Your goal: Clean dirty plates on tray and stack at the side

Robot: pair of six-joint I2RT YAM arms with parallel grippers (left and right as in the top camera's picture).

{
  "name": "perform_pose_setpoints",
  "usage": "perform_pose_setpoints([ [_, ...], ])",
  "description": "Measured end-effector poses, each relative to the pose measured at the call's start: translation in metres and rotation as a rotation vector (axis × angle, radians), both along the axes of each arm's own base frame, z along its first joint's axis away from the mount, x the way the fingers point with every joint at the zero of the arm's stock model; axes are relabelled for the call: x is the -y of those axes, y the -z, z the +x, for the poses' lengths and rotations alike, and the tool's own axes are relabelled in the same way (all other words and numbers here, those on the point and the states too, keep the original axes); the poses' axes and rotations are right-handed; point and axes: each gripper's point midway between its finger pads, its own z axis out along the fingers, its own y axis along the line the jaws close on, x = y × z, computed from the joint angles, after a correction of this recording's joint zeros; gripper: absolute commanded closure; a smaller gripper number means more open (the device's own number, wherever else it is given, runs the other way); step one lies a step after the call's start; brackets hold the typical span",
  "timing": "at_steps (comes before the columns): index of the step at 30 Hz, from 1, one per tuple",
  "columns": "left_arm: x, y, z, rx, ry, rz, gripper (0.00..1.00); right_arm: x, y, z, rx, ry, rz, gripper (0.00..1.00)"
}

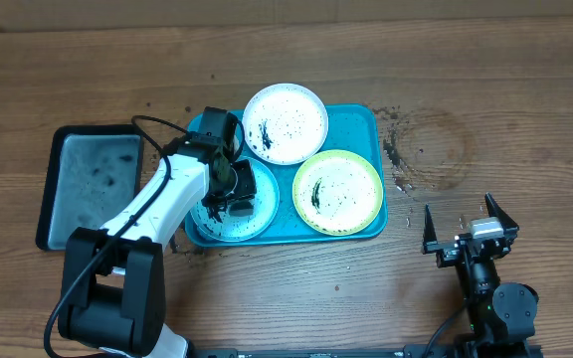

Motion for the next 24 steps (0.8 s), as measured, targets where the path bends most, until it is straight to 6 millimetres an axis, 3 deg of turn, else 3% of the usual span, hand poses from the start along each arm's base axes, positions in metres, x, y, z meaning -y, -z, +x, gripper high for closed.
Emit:
perform_pose_setpoints([
  [5,-0.003,0.001,-0.005,-0.019,0.001,0.014,0.51,0.0,0.0,0.0,0.0,0.0,0.0,0.0],
  [8,-0.011,-0.006,-0.014,-0.081,-0.014,0.028,0.57,0.0,0.0,0.0,0.0,0.0,0.0,0.0],
  [11,-0.021,-0.029,-0.011,-0.105,-0.043,0.033,0.63,0.0,0.0,0.0,0.001,0.001,0.0,0.0],
  [13,-0.03,-0.061,-0.001,-0.098,-0.072,0.031,0.62,0.0,0.0,0.0,0.0,0.0,0.0,0.0],
  [16,-0.044,-0.111,0.015,-0.018,-0.116,0.019,0.5,0.0,0.0,0.0,0.0,0.0,0.0,0.0],
  [17,-0.05,-0.127,0.019,0.017,-0.131,0.016,0.38,0.0,0.0,0.0,0.001,0.0,0.0,0.0],
  [18,-0.056,-0.146,0.021,0.056,-0.146,0.015,0.15,0.0,0.0,0.0,0.001,0.0,0.0,0.0],
  [19,-0.062,-0.16,0.021,0.093,-0.16,0.014,0.0,0.0,0.0,0.0,0.0,0.0,0.0,0.0],
  [22,-0.079,-0.19,0.015,0.167,-0.207,0.027,0.0,0.0,-0.011,0.0,0.044,-0.001,0.004,0.0],
  [24,-0.087,-0.197,0.008,0.168,-0.227,0.036,0.0,-0.011,-0.045,-0.005,0.181,-0.068,0.017,0.0],
])
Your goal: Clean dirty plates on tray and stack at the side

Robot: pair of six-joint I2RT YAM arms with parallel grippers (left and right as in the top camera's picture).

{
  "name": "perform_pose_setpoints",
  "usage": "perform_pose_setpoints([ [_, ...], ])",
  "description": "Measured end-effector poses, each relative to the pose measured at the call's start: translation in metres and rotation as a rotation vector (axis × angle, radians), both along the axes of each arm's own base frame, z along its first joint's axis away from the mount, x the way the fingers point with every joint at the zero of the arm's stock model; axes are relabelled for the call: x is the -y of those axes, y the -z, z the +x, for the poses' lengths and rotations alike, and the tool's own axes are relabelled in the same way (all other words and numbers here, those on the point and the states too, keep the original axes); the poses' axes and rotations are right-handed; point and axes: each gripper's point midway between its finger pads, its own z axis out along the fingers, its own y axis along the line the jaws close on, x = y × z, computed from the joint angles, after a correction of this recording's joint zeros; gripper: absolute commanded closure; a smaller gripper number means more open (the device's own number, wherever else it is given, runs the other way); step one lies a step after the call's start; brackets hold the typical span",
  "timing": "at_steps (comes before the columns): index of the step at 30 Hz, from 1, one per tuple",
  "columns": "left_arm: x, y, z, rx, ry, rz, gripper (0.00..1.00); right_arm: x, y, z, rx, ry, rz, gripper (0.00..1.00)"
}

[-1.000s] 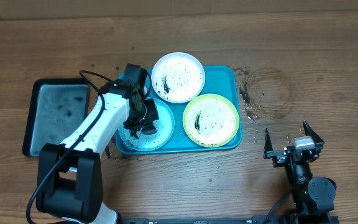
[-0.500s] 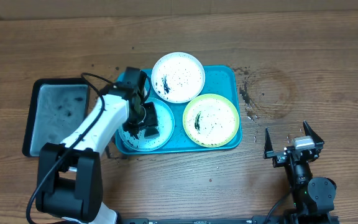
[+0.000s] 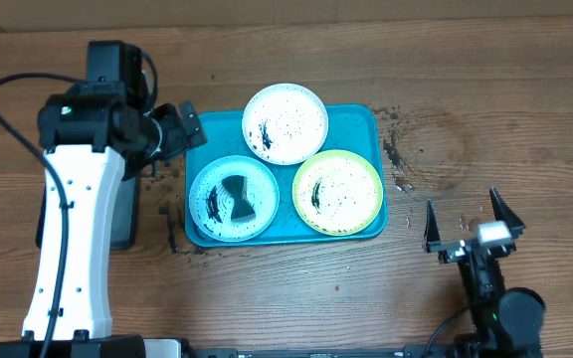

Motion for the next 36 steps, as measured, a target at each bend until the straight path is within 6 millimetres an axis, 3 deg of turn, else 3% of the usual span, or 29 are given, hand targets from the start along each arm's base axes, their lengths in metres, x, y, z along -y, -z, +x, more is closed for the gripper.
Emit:
perform_pose_setpoints([
  [3,-0.001,0.005,-0.005,-0.032,-0.003,0.004,0.0,-0.037,-0.031,-0.019,0.138,-0.229,-0.016,0.0],
  [6,-0.002,0.011,-0.006,-0.061,-0.004,0.007,0.0,-0.069,-0.083,-0.065,0.419,-0.446,-0.094,0.0],
  [9,-0.003,0.014,-0.008,-0.079,-0.005,0.011,0.0,-0.079,-0.119,-0.109,0.645,-0.54,-0.147,0.0],
  [14,-0.003,0.015,-0.011,-0.093,-0.005,0.012,0.0,-0.077,-0.152,-0.113,0.567,-0.562,-0.07,0.0],
  [16,-0.003,0.015,-0.012,-0.096,-0.006,0.014,0.0,-0.076,-0.171,-0.104,0.407,-0.557,-0.032,0.0],
  [17,-0.003,0.015,-0.012,-0.097,-0.006,0.014,0.0,-0.074,-0.191,-0.104,0.365,-0.549,-0.02,0.0],
  [20,-0.003,0.015,-0.012,-0.099,-0.006,0.014,0.0,-0.077,-0.217,-0.092,0.108,-0.545,-0.007,0.0],
  [24,-0.003,0.016,-0.013,-0.103,-0.006,0.015,0.0,-0.095,-0.257,-0.067,-0.086,-0.66,0.003,0.0],
  [29,-0.003,0.016,-0.014,-0.109,-0.006,0.014,0.0,-0.124,-0.261,-0.02,-0.207,-0.882,0.072,0.0],
  [31,-0.003,0.016,-0.015,-0.111,-0.006,0.014,0.0,-0.131,-0.253,0.004,-0.292,-0.928,0.153,0.0],
  [36,-0.003,0.016,-0.015,-0.111,-0.006,0.014,0.0,-0.14,-0.19,0.06,-0.727,-0.904,0.427,0.0],
])
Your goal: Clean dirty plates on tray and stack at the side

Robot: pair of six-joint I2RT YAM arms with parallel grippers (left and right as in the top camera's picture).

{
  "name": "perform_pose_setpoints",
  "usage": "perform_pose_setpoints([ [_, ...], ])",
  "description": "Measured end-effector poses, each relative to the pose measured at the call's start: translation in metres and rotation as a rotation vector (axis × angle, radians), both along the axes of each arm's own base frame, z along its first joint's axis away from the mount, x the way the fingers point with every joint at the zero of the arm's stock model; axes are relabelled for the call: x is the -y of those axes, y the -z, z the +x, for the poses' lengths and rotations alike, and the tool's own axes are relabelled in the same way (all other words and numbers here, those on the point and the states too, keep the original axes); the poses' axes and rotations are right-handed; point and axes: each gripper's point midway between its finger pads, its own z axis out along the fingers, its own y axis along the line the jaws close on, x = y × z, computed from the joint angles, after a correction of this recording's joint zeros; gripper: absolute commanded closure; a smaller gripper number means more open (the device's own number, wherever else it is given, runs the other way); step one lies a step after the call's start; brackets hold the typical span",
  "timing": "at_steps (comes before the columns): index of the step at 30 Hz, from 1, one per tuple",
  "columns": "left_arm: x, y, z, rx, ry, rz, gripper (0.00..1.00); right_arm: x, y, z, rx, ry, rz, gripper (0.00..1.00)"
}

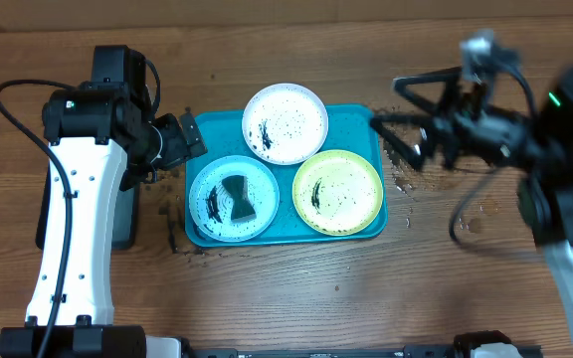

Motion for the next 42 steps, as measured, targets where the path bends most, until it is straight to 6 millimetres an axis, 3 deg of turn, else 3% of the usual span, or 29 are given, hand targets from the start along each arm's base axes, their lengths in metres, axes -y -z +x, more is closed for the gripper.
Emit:
perform_pose_setpoints([
  [2,0.0,0.0,0.0,0.0,0.0,0.0,0.0,-0.001,0.027,0.015,-0.169,0.026,-0.039,0.0],
  [5,0.0,0.0,0.0,-0.001,0.0,0.0,0.0,-0.006,0.084,0.036,-0.466,0.128,-0.216,0.0],
  [9,0.0,0.0,0.001,0.005,0.0,0.0,0.0,-0.037,0.131,0.055,-0.534,0.161,-0.432,0.0],
  [10,0.0,0.0,0.002,0.007,0.0,0.0,0.0,-0.052,0.14,0.059,-0.514,0.144,-0.46,0.14],
  [11,0.0,-0.001,0.002,0.01,0.0,0.0,0.0,-0.066,0.147,0.063,-0.493,0.128,-0.478,0.4],
  [13,0.0,-0.001,0.002,0.009,0.0,0.0,0.0,-0.091,0.159,0.065,-0.452,0.094,-0.502,0.59],
  [15,0.0,-0.001,0.002,0.008,0.0,0.0,0.05,-0.108,0.167,0.068,-0.427,0.087,-0.521,0.55],
  [17,0.0,0.0,0.002,0.008,0.001,0.0,0.13,-0.117,0.18,0.071,-0.427,0.108,-0.553,0.61],
  [24,0.0,0.0,0.002,0.007,0.003,0.001,0.11,-0.128,0.246,0.08,-0.528,0.232,-0.697,0.6],
  [28,0.0,0.0,0.002,0.007,0.003,0.001,0.09,-0.137,0.291,0.073,-0.598,0.236,-0.778,0.6],
  [31,0.0,0.0,0.001,0.006,0.003,0.001,0.08,-0.141,0.313,0.066,-0.634,0.232,-0.822,0.6],
  [32,0.0,0.0,0.001,0.005,0.003,0.001,0.1,-0.142,0.318,0.064,-0.643,0.229,-0.832,0.6],
  [34,0.0,0.0,0.001,0.006,0.0,0.0,0.24,-0.145,0.328,0.059,-0.658,0.22,-0.853,0.6],
  [36,0.0,-0.001,0.002,0.01,0.0,0.0,0.3,-0.147,0.335,0.056,-0.67,0.214,-0.866,0.6],
  [39,0.0,-0.001,0.002,0.011,0.003,0.001,0.3,-0.149,0.341,0.053,-0.677,0.207,-0.878,0.6],
  [42,0.0,-0.001,0.002,0.01,0.003,0.001,0.21,-0.152,0.347,0.053,-0.679,0.203,-0.883,0.61],
])
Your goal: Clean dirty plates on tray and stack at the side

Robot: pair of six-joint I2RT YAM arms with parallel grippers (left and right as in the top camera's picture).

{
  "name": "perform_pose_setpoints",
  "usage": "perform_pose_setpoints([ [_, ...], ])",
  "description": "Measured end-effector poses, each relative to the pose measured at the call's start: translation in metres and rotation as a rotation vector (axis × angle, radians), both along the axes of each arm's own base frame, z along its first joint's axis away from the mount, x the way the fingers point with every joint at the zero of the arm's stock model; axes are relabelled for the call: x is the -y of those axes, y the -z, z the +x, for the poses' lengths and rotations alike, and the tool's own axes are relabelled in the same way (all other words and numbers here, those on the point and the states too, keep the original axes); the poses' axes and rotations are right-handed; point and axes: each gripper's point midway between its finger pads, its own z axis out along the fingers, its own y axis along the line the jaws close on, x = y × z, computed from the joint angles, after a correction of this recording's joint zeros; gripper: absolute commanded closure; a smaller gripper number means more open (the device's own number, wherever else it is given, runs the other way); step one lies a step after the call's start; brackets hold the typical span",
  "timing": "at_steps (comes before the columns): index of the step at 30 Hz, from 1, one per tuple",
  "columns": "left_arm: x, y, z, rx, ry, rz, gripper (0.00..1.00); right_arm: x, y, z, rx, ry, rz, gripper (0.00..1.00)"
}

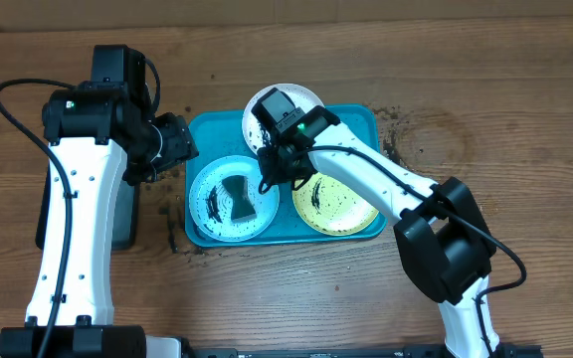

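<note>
A teal tray (366, 124) holds three speckled plates. The white plate (301, 99) is at the back, the light blue plate (207, 204) at front left and the yellow-green plate (351, 209) at front right. A dark hourglass-shaped sponge (235, 197) lies on the blue plate. My right gripper (265, 177) reaches across the tray and hangs open at the blue plate's right rim, just right of the sponge. Its arm covers part of the white and green plates. My left gripper (175, 141) hovers open and empty beside the tray's left edge.
A black bin (125, 214) lies at the left, mostly under the left arm. Dark crumbs (399, 159) are scattered on the wood right of the tray, and a few crumbs (172, 237) lie by its front left corner.
My right arm was over the table right of the tray and now reaches over the tray, its gripper at the blue plate's right rim. The left arm has barely shifted.
First my left gripper was down on the blue plate at the sponge, with the right arm parked at the front right. Then the left arm stood left of the tray, the sponge lying on the plate. The right arm later hung open right of the tray and is now over it.
</note>
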Motion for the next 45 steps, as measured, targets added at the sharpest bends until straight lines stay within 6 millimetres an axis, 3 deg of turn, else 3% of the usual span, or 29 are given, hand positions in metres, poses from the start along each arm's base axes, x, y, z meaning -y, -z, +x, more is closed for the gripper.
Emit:
perform_pose_setpoints([
  [1,0.0,0.0,0.0,0.0,-0.001,-0.001,0.14,-0.001,0.002,0.001,0.002,0.0,0.002,0.61],
  [3,0.0,0.0,0.0,-0.001,-0.005,-0.002,0.11,-0.003,0.006,0.004,0.008,0.0,0.007,0.61],
  [6,0.0,0.0,0.0,-0.002,-0.002,-0.001,0.23,-0.005,0.011,0.006,0.01,0.001,0.009,0.62],
  [8,0.0,0.0,0.0,-0.001,0.001,0.001,0.23,-0.005,0.013,0.006,0.012,0.003,0.011,0.62],
  [10,0.0,0.0,-0.001,-0.002,0.0,0.0,0.14,-0.005,0.016,0.006,0.012,0.003,0.011,0.62],
  [15,0.0,0.001,-0.002,-0.009,0.0,0.0,0.14,-0.005,0.027,0.006,-0.003,0.002,-0.001,0.65],
  [20,0.0,0.001,-0.002,-0.009,0.0,0.0,0.23,-0.002,0.043,0.003,-0.03,0.003,-0.024,0.69],
  [25,0.001,0.001,-0.003,-0.011,0.003,0.0,0.25,-0.002,0.045,0.003,-0.029,0.003,-0.024,0.83],
  [30,0.009,0.025,-0.002,-0.032,0.039,-0.008,0.32,-0.002,0.045,0.003,-0.028,0.003,-0.024,0.83],
  [35,0.021,0.055,0.005,-0.015,0.102,-0.063,0.34,-0.002,0.046,0.002,-0.033,0.005,-0.027,0.92],
  [40,0.031,0.084,0.008,-0.001,0.134,-0.114,0.52,-0.002,0.047,0.001,-0.038,0.001,-0.028,0.92],
  [45,0.04,0.113,0.01,0.007,0.15,-0.138,0.53,-0.002,0.047,0.001,-0.038,0.001,-0.027,0.92],
])
